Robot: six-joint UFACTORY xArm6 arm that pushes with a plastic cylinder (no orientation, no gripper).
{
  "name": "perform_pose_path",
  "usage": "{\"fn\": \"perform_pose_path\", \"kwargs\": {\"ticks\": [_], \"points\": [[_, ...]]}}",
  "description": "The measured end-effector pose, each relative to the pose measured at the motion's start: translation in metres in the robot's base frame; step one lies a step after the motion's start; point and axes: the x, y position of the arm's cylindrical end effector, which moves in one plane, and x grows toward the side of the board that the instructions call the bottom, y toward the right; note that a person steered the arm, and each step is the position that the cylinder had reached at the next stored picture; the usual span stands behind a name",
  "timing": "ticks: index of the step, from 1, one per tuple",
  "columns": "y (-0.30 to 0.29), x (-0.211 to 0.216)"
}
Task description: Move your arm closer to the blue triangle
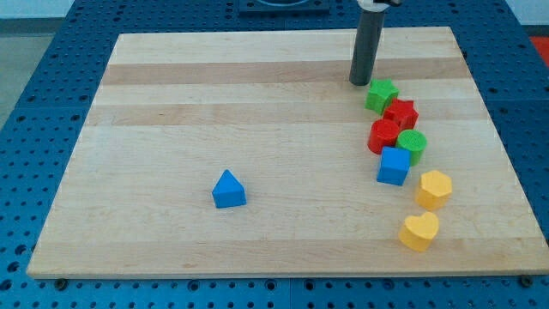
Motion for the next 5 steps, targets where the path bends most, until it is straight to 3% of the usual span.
{"fn": "perform_pose_path", "kwargs": {"ticks": [1,3,5], "points": [[-0.022,0.000],[-0.171,0.002],[-0.315,0.088]]}}
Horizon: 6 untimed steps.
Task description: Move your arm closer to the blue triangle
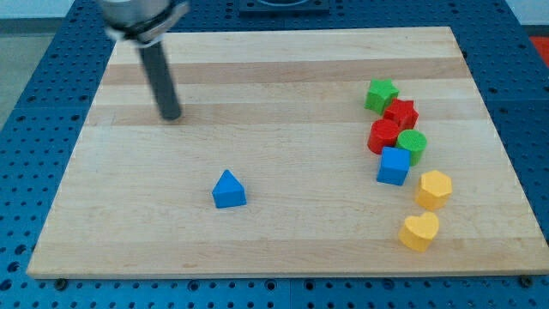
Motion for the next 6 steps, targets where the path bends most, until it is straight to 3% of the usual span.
{"fn": "perform_pose_path", "kwargs": {"ticks": [1,2,3,6], "points": [[-0.035,0.063],[-0.036,0.099],[-0.024,0.099],[0.150,0.099]]}}
